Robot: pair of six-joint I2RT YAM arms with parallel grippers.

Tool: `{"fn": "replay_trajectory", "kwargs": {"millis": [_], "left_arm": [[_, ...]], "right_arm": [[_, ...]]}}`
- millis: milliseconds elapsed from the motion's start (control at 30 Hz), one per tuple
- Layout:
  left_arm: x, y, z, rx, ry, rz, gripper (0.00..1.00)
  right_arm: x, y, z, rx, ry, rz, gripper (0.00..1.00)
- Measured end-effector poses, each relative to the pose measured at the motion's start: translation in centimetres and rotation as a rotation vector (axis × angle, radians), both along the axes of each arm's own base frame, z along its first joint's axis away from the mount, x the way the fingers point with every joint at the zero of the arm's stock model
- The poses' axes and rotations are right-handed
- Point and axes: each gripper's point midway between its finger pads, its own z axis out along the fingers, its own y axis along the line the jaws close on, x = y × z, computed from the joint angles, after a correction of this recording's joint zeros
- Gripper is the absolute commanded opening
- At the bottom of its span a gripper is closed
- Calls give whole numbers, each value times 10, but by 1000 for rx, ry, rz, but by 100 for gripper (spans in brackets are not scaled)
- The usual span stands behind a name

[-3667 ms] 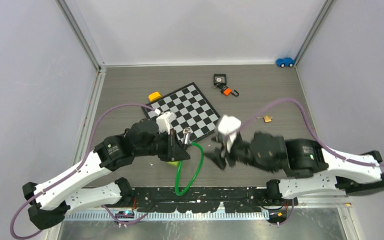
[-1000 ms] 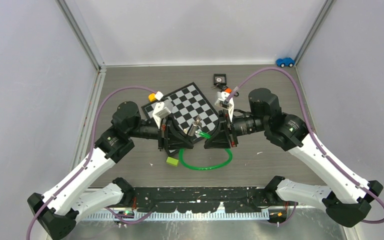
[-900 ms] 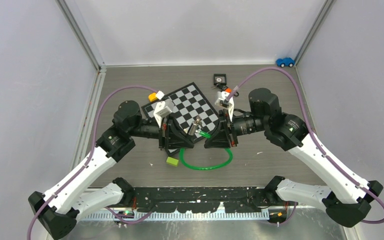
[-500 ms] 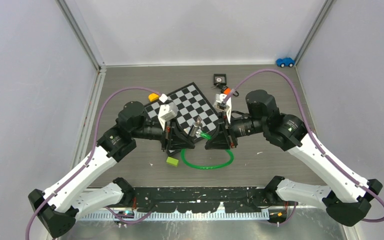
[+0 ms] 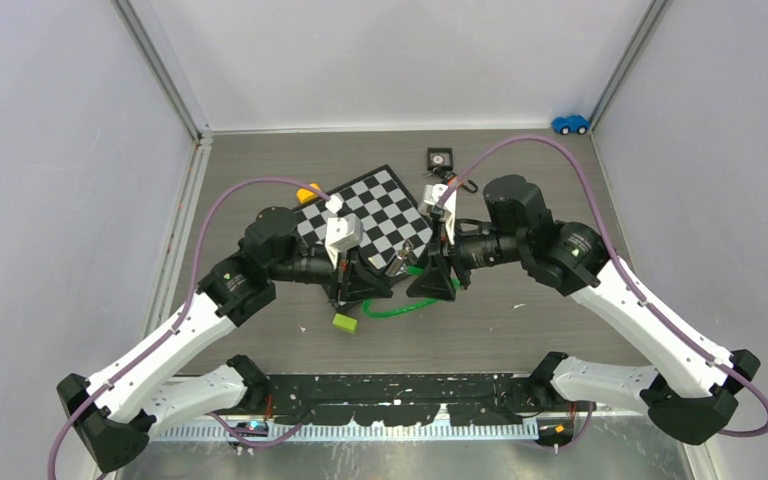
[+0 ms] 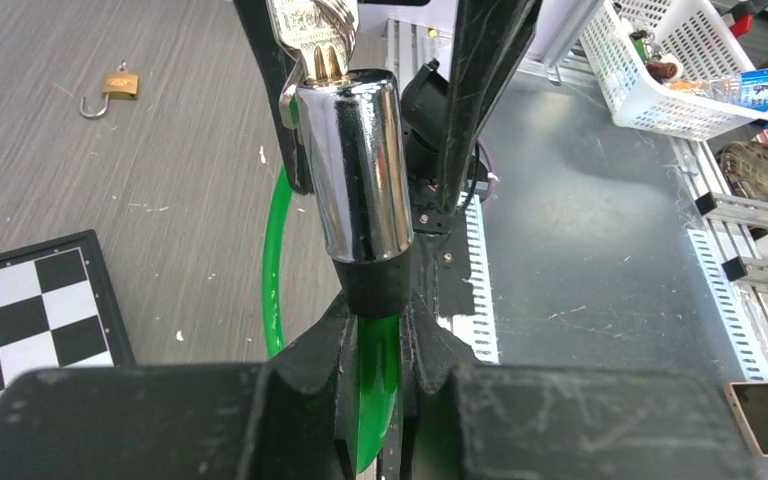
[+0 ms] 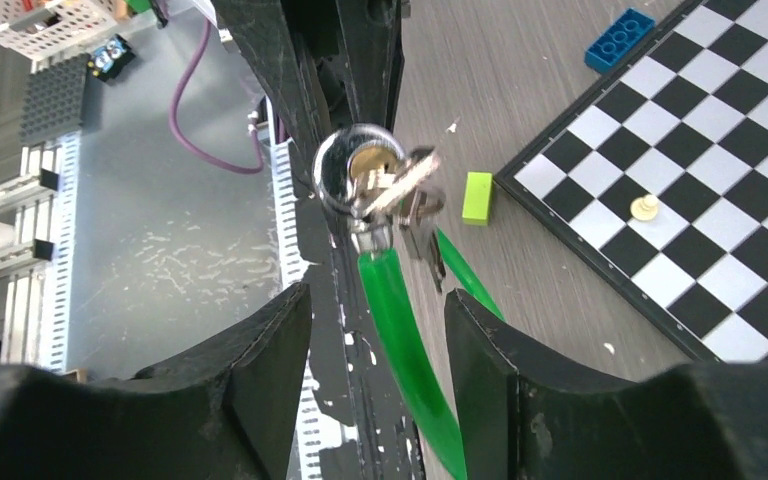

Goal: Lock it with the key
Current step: Lock the lock.

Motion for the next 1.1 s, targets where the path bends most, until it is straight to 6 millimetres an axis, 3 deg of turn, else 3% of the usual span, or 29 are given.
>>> {"fn": "replay_trajectory", "kwargs": {"millis": [167,333,467,600,900,1100], "left_arm": [[3,0,-1,4,-21,11,0],[9,4,-14,55,-61,32,0],[15,11,-30,120,-102,57,0],[19,17,-39,168,-139,77,0],[20,20,-40,183,-166,78,0],[20,20,-41,184,-172,76,0]], "right_arm": [[-2,-16,4,-36,-41,-41,59],[4,-28,26,-23,-46,-164,61],[24,-33,48,-12,16,-355,50],[41,-22,66,6,153,-480,37],[50,-6,31,-95,435,-604,32],[44,-5,30,-101,491,-598,26]]}}
